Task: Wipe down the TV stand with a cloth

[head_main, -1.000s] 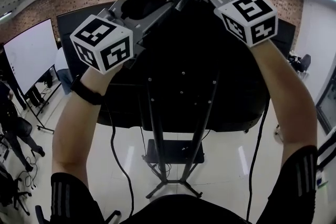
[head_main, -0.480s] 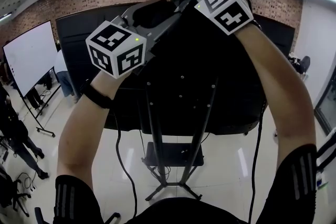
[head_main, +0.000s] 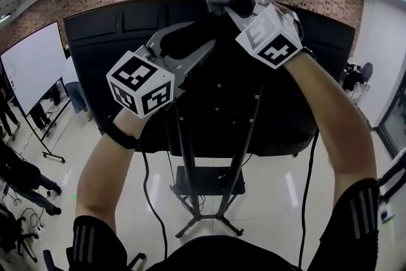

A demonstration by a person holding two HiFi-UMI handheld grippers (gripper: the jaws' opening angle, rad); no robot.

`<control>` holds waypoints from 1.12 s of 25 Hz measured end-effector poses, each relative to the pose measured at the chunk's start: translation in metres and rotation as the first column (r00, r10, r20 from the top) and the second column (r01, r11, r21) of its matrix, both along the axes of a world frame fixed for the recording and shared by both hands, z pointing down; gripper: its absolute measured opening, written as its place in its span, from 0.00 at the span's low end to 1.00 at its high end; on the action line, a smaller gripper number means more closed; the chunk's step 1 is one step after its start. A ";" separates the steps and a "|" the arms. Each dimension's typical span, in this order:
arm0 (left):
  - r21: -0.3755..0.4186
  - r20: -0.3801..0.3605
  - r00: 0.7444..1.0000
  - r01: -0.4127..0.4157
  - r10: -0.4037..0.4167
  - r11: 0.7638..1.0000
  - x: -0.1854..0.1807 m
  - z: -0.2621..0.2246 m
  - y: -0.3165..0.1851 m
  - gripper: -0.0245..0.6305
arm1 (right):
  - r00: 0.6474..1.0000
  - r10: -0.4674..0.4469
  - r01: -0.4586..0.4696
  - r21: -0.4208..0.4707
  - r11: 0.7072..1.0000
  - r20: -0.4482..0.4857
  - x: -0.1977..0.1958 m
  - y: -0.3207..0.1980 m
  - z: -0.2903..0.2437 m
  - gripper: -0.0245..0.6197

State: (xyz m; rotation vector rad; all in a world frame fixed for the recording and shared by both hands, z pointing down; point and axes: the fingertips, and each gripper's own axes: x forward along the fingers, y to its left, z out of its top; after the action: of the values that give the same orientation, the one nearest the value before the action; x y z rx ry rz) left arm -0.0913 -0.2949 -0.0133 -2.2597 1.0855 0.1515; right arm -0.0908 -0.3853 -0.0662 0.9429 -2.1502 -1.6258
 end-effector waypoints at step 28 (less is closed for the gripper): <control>-0.177 -0.053 0.998 0.018 -0.028 0.984 -0.023 0.165 0.017 0.35 | 0.872 0.236 -0.227 0.073 0.971 -0.430 -0.015 0.000 0.233 0.07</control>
State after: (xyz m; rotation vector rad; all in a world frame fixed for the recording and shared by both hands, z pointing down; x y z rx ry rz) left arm -0.1138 -0.2778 0.1517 -2.4111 1.1949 0.1124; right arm -0.1060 -0.3853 0.1663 0.7209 -1.6548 -1.5626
